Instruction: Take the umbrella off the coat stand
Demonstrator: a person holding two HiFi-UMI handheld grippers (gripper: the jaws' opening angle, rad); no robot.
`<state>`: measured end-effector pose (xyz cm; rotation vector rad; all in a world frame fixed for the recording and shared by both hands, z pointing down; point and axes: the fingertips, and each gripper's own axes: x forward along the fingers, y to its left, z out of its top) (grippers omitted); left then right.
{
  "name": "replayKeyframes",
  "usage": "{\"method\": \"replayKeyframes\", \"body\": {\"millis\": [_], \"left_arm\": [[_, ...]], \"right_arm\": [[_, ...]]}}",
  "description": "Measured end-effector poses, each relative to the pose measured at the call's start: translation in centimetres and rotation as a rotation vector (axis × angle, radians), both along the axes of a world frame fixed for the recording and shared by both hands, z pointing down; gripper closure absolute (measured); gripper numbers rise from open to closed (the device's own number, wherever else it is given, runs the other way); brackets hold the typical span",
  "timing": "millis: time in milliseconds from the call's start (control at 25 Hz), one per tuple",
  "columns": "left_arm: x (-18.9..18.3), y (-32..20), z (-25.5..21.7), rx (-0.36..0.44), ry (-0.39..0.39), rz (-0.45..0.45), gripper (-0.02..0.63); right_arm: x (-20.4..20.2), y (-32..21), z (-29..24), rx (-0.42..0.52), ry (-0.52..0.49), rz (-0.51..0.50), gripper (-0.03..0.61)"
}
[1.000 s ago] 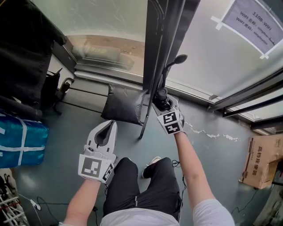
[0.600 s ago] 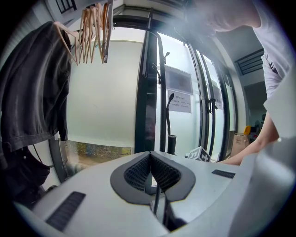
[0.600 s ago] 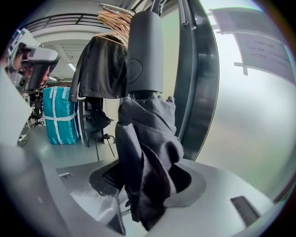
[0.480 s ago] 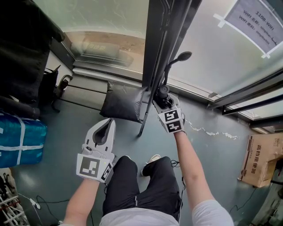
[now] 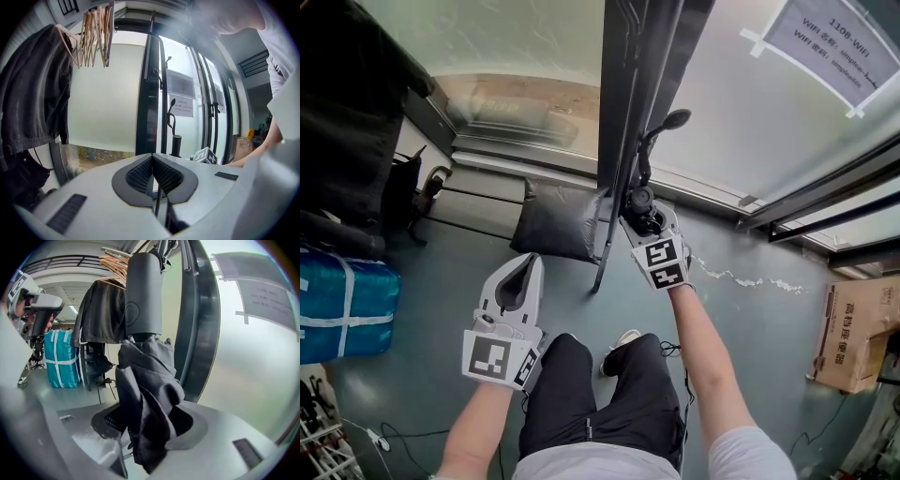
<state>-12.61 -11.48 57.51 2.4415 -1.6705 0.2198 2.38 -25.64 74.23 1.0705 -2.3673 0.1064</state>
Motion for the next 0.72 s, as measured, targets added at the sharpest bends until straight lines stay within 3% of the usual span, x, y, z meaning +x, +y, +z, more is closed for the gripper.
{"method": "replayKeyframes", "body": {"millis": [280, 720], "left_arm": [[-0.3, 0.9, -1.2, -0.047, 0.023, -0.037, 0.591], [1.0, 1.3, -3.1, -0.031, 0.035, -0.042, 0.591]], "right_arm": [[0.3, 0.2, -3.0, 0.024, 0.008, 0.004, 0.345], [1.8, 0.2, -5.7, 0.066, 0.022, 0.034, 0.344]]}}
